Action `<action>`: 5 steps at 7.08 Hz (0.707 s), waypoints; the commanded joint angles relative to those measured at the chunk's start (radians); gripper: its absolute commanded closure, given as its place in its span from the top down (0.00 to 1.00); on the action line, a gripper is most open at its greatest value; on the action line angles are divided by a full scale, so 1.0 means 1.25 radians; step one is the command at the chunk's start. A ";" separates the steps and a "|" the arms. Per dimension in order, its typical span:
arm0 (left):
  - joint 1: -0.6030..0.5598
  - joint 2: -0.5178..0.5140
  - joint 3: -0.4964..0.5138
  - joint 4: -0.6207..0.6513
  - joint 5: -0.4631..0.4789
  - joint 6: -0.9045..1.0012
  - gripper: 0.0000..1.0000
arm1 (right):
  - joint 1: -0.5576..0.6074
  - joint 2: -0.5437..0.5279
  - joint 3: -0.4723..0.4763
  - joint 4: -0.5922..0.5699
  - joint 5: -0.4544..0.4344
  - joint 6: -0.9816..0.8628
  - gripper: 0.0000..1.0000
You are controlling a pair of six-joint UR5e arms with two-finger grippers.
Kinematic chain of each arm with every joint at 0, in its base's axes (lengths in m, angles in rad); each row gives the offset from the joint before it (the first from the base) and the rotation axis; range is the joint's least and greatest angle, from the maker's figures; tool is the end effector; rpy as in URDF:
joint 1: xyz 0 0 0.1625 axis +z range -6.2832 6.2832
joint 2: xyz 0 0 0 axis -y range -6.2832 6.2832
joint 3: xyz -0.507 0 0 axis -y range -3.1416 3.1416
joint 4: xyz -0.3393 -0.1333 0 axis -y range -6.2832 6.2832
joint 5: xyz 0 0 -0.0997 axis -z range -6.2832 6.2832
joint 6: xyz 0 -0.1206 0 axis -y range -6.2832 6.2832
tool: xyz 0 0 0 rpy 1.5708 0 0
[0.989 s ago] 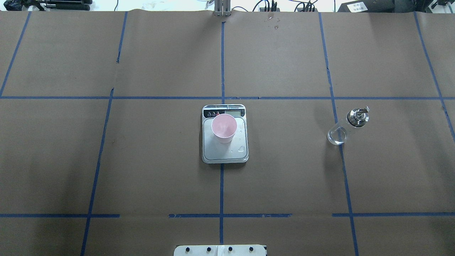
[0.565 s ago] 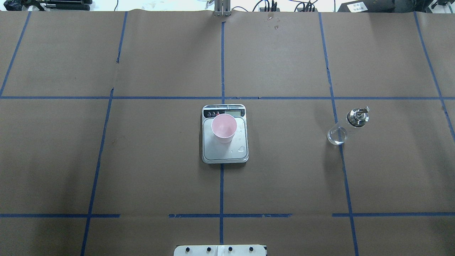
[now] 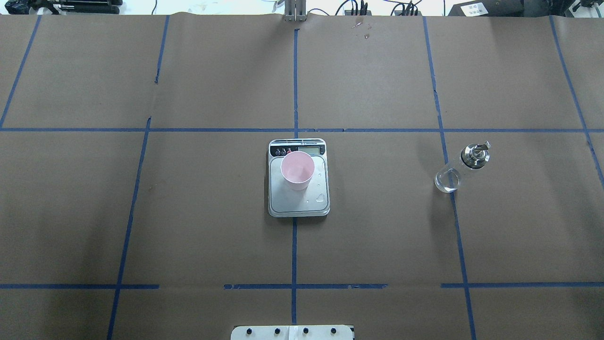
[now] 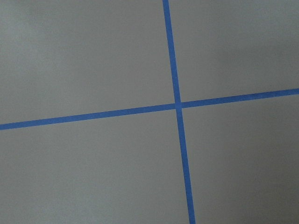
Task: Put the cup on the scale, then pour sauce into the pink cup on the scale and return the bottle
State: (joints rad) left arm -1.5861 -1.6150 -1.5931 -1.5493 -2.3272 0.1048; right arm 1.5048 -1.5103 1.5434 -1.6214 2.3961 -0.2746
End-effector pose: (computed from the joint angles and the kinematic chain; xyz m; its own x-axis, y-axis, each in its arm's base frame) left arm -0.0576 -0.4637 0.7296 0.7253 0.1241 -0.6771 -0.0609 0.9913 0.1165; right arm 0.0137 -0.4699 0.7409 0.6344 -0.3012 0.7119 0.2472 0.9516 0.1824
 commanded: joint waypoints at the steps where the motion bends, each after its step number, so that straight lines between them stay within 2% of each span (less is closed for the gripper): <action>1: 0.000 -0.004 -0.001 0.000 0.000 0.000 1.00 | 0.000 -0.001 0.001 0.000 0.000 0.000 1.00; 5: 0.000 -0.009 -0.005 0.000 -0.001 0.000 1.00 | 0.000 0.001 0.000 0.000 0.000 0.000 1.00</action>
State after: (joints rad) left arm -1.5862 -1.6241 -1.5984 -1.5493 -2.3284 0.1043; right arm 1.5048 -1.5096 1.5445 -1.6214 2.3961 -0.2746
